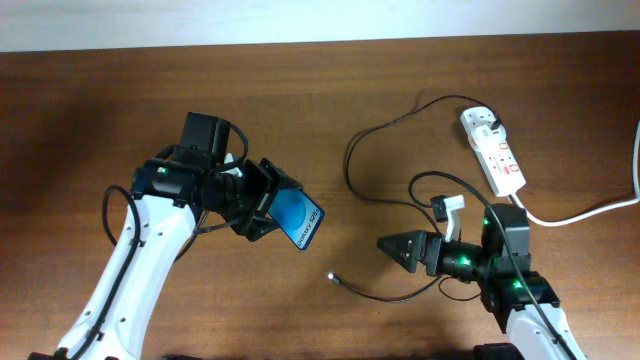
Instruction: Plug charger to phone and switch on socket
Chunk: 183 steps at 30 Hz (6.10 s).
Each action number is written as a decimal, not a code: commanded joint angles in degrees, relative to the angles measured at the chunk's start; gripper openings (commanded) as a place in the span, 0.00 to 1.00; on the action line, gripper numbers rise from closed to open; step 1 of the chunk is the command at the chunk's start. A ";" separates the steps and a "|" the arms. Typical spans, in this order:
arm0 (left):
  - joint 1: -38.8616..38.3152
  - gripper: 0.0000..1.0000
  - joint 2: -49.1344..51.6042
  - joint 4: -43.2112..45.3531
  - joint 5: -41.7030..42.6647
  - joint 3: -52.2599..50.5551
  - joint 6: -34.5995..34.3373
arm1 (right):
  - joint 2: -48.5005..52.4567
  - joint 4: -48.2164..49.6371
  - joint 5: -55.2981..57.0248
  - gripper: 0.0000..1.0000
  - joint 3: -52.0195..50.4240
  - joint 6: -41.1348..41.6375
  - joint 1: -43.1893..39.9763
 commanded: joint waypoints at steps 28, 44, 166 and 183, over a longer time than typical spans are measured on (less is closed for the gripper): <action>0.35 0.25 -1.40 0.15 -4.66 1.31 0.74 | 11.76 24.48 41.00 0.93 13.20 19.50 44.17; 0.31 0.29 -1.40 0.13 -5.99 1.31 0.76 | 20.13 37.83 52.26 0.52 13.40 26.23 47.65; 0.35 0.00 -25.59 6.95 -31.41 -22.05 22.62 | 20.13 6.99 35.15 0.98 13.40 12.37 35.52; 0.35 0.00 -25.59 5.66 -31.04 -22.05 20.87 | 23.12 -14.36 54.71 0.83 13.25 5.40 47.91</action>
